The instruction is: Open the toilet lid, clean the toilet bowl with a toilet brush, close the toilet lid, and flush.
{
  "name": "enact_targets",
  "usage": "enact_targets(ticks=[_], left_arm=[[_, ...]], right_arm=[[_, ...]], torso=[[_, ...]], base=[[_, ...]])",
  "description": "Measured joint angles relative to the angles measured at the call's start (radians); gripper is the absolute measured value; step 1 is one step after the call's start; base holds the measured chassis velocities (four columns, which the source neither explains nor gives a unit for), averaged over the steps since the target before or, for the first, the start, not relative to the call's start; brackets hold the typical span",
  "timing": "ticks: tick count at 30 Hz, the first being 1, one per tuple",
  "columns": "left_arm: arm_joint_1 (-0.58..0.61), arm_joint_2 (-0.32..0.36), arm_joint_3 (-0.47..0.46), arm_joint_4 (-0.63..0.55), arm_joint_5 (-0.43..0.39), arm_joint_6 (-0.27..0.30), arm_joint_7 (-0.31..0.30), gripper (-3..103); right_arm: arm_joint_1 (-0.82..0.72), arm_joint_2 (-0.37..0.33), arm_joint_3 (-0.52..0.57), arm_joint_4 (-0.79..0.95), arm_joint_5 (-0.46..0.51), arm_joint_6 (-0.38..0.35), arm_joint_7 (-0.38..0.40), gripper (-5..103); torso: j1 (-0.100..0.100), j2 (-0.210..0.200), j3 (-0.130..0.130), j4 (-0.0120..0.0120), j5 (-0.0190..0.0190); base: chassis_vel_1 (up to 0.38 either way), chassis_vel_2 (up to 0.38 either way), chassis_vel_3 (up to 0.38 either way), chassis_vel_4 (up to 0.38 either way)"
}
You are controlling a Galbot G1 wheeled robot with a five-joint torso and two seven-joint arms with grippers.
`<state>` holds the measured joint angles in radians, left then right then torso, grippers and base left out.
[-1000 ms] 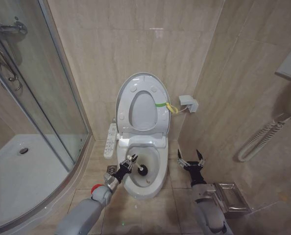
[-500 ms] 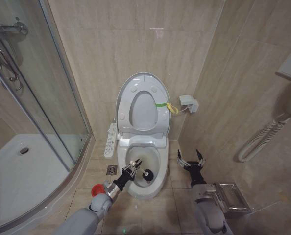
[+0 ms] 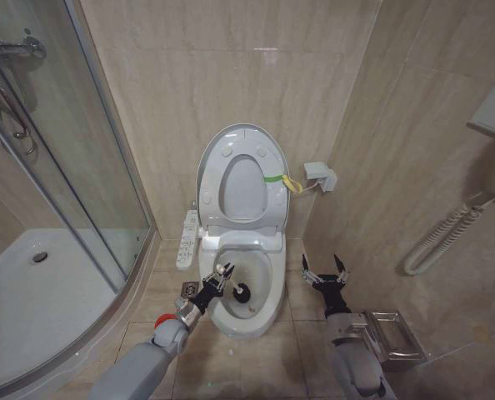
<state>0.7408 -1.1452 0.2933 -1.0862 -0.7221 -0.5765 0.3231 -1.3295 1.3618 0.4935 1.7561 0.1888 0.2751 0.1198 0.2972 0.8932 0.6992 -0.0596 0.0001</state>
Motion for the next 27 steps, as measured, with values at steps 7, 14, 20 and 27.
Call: enact_targets(ticks=[7, 14, 20, 27], left_arm=[[0.078, 0.03, 0.022, -0.093, 0.006, 0.012, -0.019, 19], [0.053, -0.01, -0.003, 0.029, 0.019, -0.008, -0.013, 19], [0.049, 0.032, -0.017, -0.01, 0.02, 0.001, -0.034, 19], [0.106, 0.089, 0.003, -0.173, 0.02, 0.033, -0.064, 19]], right_arm=[[0.0, 0.0, 0.0, 0.0, 0.0, 0.0, 0.0, 100], [0.0, 0.0, 0.0, 0.0, 0.0, 0.0, 0.0, 100], [0.0, 0.0, 0.0, 0.0, 0.0, 0.0, 0.0, 100], [0.0, 0.0, 0.0, 0.0, 0.0, 0.0, 0.0, 100]], torso=[[0.0, 0.0, 0.0, 0.0004, 0.0001], [0.0, 0.0, 0.0, -0.0002, -0.0005], [0.0, 0.0, 0.0, 0.0001, -0.0001], [0.0, 0.0, 0.0, 0.0001, -0.0001]], base=[[0.0, 0.0, 0.0, 0.0], [0.0, 0.0, 0.0, 0.0], [0.0, 0.0, 0.0, 0.0], [0.0, 0.0, 0.0, 0.0]])
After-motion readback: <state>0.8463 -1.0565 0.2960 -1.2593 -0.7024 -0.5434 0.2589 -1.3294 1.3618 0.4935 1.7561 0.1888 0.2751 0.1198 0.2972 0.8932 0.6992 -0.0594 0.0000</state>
